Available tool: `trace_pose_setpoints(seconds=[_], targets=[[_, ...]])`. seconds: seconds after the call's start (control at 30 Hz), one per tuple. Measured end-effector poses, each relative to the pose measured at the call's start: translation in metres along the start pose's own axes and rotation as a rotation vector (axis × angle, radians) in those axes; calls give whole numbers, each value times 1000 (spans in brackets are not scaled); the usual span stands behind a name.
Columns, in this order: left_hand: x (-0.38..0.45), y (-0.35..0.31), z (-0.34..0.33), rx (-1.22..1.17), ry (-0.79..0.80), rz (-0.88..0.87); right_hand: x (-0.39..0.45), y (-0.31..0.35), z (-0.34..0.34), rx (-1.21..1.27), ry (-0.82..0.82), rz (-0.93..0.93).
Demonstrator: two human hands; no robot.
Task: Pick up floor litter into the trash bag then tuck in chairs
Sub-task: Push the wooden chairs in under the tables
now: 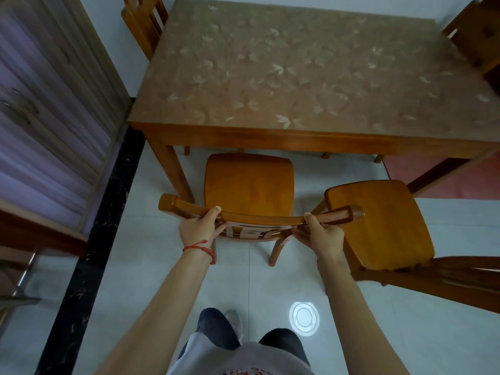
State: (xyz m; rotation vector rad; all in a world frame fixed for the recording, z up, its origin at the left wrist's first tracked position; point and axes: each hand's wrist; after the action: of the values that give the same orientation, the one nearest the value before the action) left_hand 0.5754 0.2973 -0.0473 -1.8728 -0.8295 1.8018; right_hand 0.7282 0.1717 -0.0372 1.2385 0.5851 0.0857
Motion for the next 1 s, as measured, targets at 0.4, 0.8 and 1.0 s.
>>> trace_pose_setpoints(seconds=[0.4,0.8,1.0], targets=[[36,-40,-61,-22,-11,13,74,38,-28,12,2,10],[89,-84,-134,-65,-69,10,163,76,-71,6,33,-4],[113,-107,-156,-94,-78,23,193,91,-89,-40,58,7]])
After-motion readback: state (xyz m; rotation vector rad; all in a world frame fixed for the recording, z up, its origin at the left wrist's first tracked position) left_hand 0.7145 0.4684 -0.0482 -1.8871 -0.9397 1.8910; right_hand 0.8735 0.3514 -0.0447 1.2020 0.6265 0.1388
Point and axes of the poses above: each hand's wrist, its own x-axis towards the middle knuckle, its own z-axis out of the back of the hand, y = z × x, and after that the axes turned 8 degrees about z, right-handed
